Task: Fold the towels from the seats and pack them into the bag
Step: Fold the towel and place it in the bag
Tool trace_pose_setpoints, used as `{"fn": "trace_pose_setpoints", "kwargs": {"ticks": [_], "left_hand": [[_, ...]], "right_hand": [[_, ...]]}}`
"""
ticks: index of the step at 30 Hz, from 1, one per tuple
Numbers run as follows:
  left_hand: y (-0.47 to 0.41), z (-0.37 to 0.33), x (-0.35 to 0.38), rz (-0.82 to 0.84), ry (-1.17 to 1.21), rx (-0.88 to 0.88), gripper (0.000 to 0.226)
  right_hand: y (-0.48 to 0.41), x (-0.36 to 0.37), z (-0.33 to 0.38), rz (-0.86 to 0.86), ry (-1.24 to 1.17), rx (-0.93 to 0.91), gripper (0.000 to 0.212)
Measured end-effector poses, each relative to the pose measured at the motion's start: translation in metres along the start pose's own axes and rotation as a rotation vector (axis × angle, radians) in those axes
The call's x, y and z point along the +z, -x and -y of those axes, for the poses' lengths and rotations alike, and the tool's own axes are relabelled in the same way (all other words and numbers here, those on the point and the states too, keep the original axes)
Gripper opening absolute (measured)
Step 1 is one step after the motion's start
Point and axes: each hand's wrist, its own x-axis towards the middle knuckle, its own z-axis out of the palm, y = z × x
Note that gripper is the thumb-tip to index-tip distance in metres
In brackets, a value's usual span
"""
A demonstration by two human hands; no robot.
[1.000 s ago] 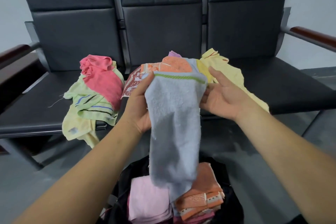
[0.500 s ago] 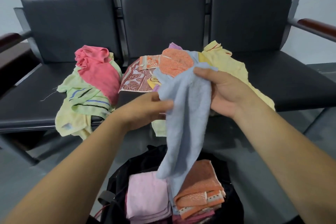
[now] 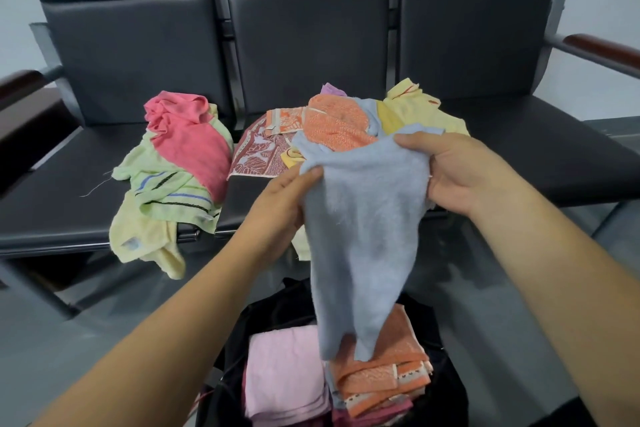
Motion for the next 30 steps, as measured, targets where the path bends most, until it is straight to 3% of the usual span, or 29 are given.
{"fn": "trace_pose_setpoints", "kwargs": {"ticks": [3, 6, 9, 12, 15, 18, 21, 24, 30], "left_hand": [[0.004, -0.010, 0.009, -0.025, 0.138, -0.046, 0.027], [0.008, -0.016, 0.016, -0.033, 0.360, -0.178, 0.041], [0.005, -0.020, 0.013, -0.033, 0.557, -0.238, 0.052], [0.003, -0.022, 0.003, 0.033, 0.623, -0.230, 0.063], [0.002, -0.024, -0.006, 0.131, 0.522, -0.155, 0.068], [-0.002, -0.026, -0.013, 0.181, 0.129, -0.119, 0.059], [0.000, -0.022, -0.017, 0.208, -0.181, -0.232, 0.049], [0.004, -0.021, -0.018, 0.178, -0.109, -0.262, 0.043], [0.003, -0.029, -0.007, 0.079, 0.273, -0.265, 0.029]], "right_hand": [[0.004, -0.002, 0.005, 0.099, -0.026, 0.002, 0.033], [0.011, -0.002, 0.000, 0.389, -0.141, 0.045, 0.054], [0.008, -0.007, -0.024, 0.615, -0.062, 0.177, 0.062], [0.001, -0.006, -0.039, 0.582, 0.108, 0.223, 0.078], [-0.004, 0.002, -0.038, 0.490, 0.076, 0.142, 0.060], [-0.006, 0.011, -0.034, 0.431, -0.074, 0.055, 0.050], [-0.006, 0.016, -0.032, 0.385, -0.099, 0.033, 0.047], [-0.006, 0.013, -0.026, 0.390, -0.138, 0.063, 0.045], [-0.001, -0.005, -0.013, 0.427, -0.164, 0.155, 0.046]]}}
